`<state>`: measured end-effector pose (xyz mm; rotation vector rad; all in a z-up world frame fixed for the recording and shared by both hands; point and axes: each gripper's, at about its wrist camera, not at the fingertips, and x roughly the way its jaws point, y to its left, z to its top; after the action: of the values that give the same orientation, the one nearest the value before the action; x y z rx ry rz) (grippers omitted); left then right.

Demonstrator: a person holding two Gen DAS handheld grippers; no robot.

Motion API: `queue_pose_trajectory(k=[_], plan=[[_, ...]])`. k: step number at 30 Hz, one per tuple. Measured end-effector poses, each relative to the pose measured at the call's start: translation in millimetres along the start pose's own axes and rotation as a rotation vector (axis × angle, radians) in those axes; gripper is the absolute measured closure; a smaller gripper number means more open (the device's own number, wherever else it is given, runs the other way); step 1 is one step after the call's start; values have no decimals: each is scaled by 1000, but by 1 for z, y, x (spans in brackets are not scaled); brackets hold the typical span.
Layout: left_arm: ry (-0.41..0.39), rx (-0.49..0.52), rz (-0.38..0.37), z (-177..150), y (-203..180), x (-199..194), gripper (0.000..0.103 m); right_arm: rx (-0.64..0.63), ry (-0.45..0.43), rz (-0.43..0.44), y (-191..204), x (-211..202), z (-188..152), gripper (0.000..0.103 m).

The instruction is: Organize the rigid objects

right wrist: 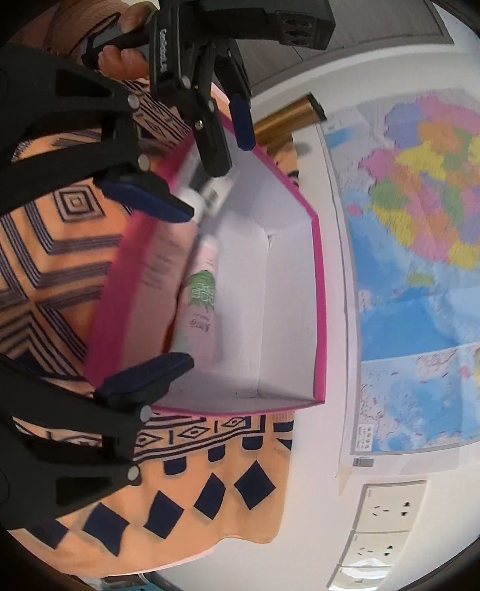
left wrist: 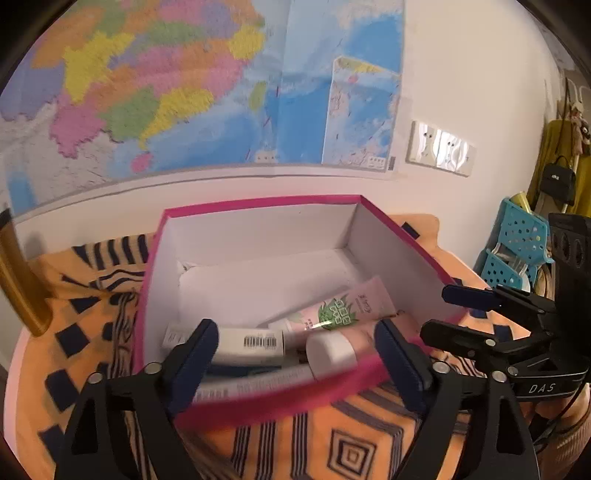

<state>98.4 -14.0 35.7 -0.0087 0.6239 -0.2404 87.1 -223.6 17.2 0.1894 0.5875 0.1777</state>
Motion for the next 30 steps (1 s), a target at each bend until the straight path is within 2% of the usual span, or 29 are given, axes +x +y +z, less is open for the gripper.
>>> queue_pose_trajectory(k=[2, 6, 11, 18, 22, 30], plan=[[-24, 1, 13, -9, -3, -15, 0, -16, -9, 7, 9, -7, -8, 27], [-47, -33, 60, -25, -2, -32, 0, -48, -51, -18, 27, -20, -21, 9], [-8, -81, 113, -44, 4, -34, 0, -69, -71, -56, 43, -27, -36, 4], [21, -119, 174, -69, 8, -42, 0, -66, -64, -107, 56, -31, -62, 3], [38, -136, 189, -77, 10, -44, 0, -52, -50, -102, 58, -32, -70, 3], [41, -103, 227, -84, 0, -49, 0, -60, -66, -107, 69, -38, -74, 3]])
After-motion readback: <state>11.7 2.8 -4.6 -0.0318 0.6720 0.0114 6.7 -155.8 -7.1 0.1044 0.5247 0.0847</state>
